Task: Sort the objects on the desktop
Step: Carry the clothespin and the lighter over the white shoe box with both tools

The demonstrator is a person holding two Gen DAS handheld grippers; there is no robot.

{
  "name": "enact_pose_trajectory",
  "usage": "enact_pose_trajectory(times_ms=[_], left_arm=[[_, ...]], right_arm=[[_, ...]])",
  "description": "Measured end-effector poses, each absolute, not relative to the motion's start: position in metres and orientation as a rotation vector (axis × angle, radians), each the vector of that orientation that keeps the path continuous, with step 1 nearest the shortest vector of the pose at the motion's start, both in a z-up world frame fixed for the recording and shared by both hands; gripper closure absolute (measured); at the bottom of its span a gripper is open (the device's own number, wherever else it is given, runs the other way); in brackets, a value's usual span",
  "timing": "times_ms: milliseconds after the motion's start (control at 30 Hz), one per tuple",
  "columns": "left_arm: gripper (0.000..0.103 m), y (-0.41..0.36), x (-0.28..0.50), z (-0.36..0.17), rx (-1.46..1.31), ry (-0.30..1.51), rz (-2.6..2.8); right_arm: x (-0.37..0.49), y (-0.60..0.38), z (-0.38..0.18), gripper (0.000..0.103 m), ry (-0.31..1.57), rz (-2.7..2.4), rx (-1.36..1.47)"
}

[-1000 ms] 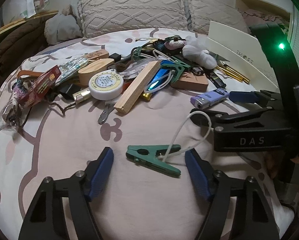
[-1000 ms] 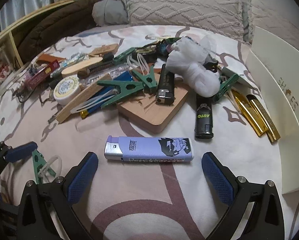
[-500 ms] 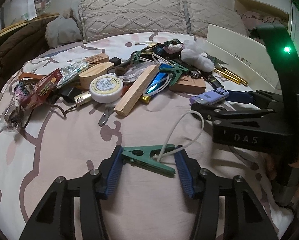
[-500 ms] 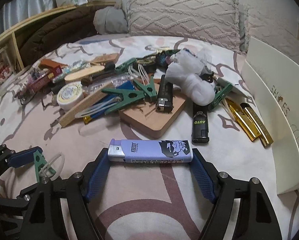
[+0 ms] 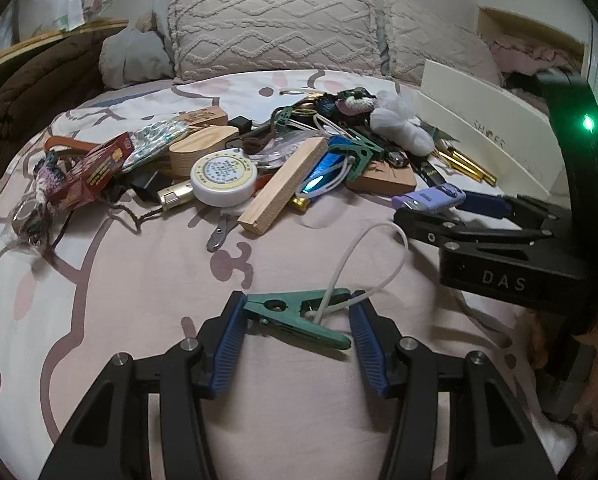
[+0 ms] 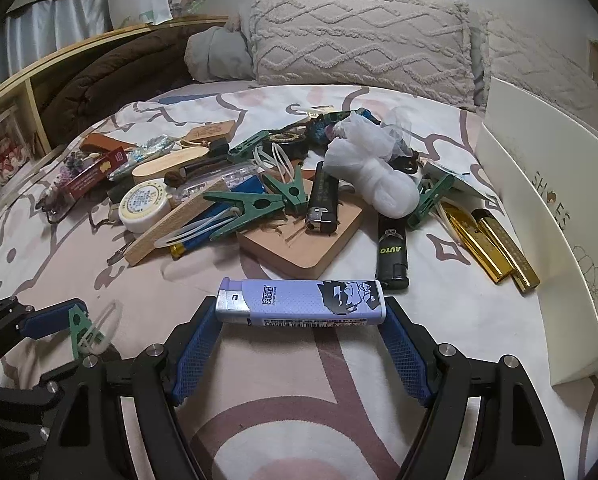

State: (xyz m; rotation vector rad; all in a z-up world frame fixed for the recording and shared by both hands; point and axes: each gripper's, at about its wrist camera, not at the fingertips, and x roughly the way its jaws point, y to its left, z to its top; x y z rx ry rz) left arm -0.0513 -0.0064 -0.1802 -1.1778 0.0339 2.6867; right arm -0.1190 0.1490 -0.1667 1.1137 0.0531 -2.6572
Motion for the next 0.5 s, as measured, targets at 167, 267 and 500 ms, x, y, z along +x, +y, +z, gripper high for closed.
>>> enact_pose_trajectory(times_ms=[167, 267, 500], left_arm=[[0.050, -0.013, -0.050, -0.176, -1.174, -0.024, 2.693], [0.050, -0.015, -0.048, -0.174, -1.164, -0.033, 2.698], [0.050, -0.017, -0.045, -0.167, -1.161, -0.047, 2.720]], right_arm=[[-0.116, 0.148, -0.163, 0.023, 0.058, -2.661, 1.089], [-0.112, 0.149, -0.159, 0.023, 0.057, -2.671, 1.066], [-0.102, 0.163, -0.150, 0.023, -0.009, -2.674, 1.036]])
